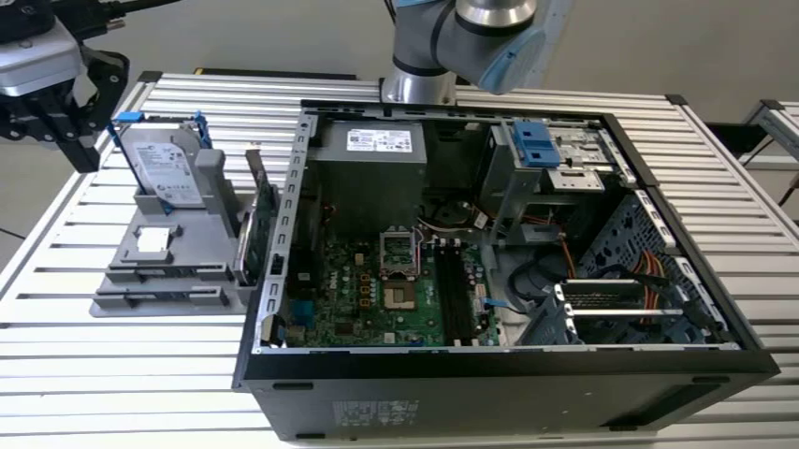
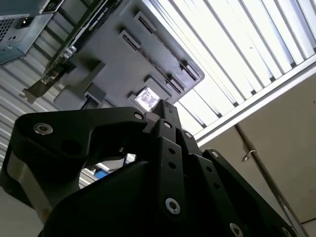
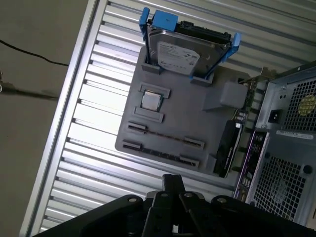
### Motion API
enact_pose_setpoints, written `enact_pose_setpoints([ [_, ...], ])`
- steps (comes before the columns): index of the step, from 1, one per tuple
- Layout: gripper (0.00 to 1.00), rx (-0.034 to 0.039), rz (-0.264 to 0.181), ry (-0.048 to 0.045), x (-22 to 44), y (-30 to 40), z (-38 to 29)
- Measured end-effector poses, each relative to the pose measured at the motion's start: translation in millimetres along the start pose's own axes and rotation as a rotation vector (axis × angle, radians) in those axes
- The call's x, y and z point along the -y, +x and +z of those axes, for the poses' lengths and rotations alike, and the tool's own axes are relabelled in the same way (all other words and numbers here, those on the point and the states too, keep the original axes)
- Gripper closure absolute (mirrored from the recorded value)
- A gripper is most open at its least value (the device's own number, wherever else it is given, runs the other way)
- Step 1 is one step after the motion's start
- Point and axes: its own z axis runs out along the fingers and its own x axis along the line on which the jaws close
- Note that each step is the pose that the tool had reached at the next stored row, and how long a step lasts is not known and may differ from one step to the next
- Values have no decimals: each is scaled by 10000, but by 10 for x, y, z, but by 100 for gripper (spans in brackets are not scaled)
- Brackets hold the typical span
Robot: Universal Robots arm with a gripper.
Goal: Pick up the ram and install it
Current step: 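Pick up the ram and move it above insertion slot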
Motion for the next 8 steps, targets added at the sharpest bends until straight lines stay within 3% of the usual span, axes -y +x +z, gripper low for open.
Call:
enact_pose_setpoints([
  [8, 100, -24, -469, -3, 0, 0, 0],
])
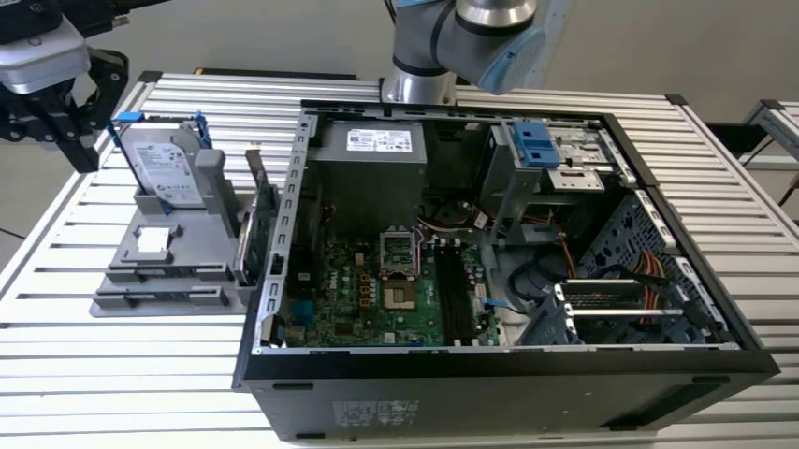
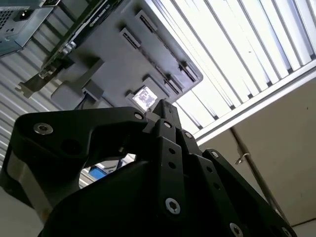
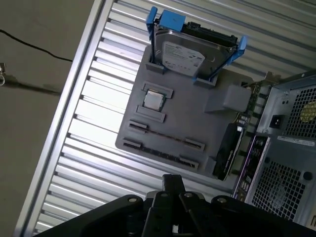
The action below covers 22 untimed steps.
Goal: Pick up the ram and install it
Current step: 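Pick up the ram and move it above insertion slot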
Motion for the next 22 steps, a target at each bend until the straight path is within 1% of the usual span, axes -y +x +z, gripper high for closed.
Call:
enact_pose_setpoints([
  [22, 100, -66, -1278, -7, 0, 0, 0],
])
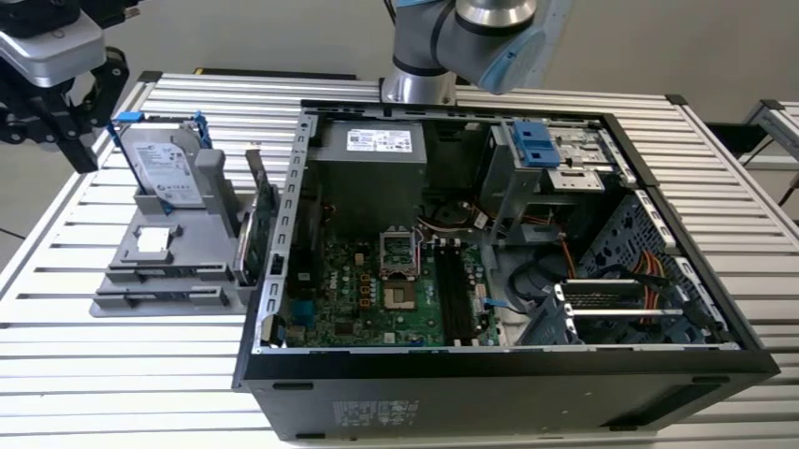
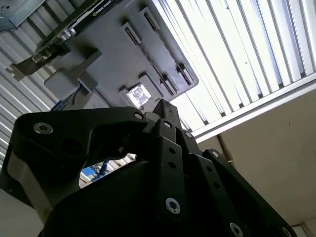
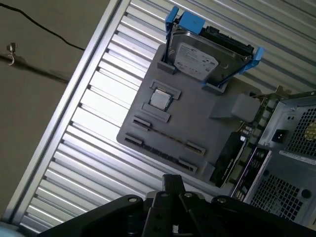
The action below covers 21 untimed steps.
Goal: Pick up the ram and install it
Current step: 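Pick up the ram and move it above insertion slot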
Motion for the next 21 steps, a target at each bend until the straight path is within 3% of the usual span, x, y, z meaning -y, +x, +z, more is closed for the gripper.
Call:
enact_pose_setpoints([
  [21, 100, -68, -1295, -8, 0, 0, 0],
])
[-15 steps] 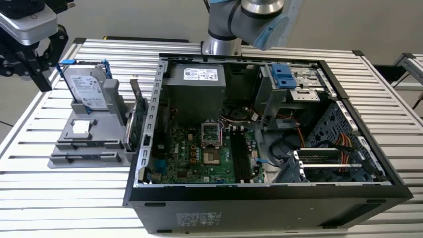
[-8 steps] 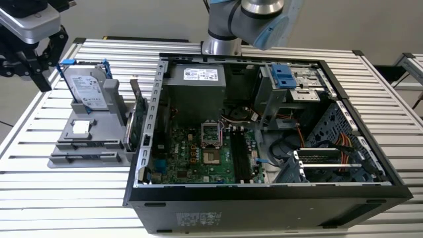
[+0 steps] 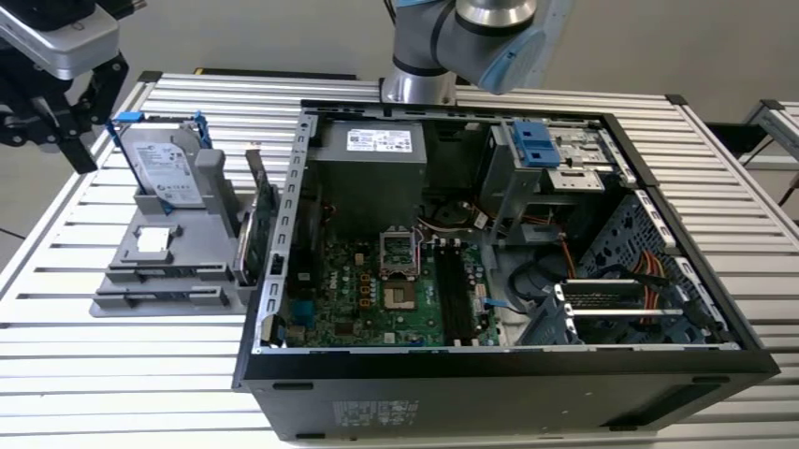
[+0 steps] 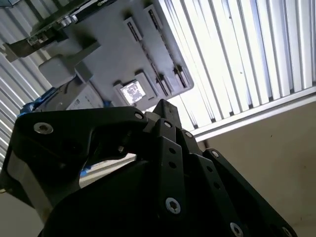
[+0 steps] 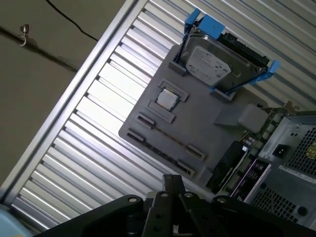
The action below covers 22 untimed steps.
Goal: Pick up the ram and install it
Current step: 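Pick up the ram and move it above insertion slot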
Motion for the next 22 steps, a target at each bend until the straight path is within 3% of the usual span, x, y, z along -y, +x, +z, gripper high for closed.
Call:
enact_pose_setpoints([
  [22, 100, -84, -1618, -9, 0, -1, 0],
])
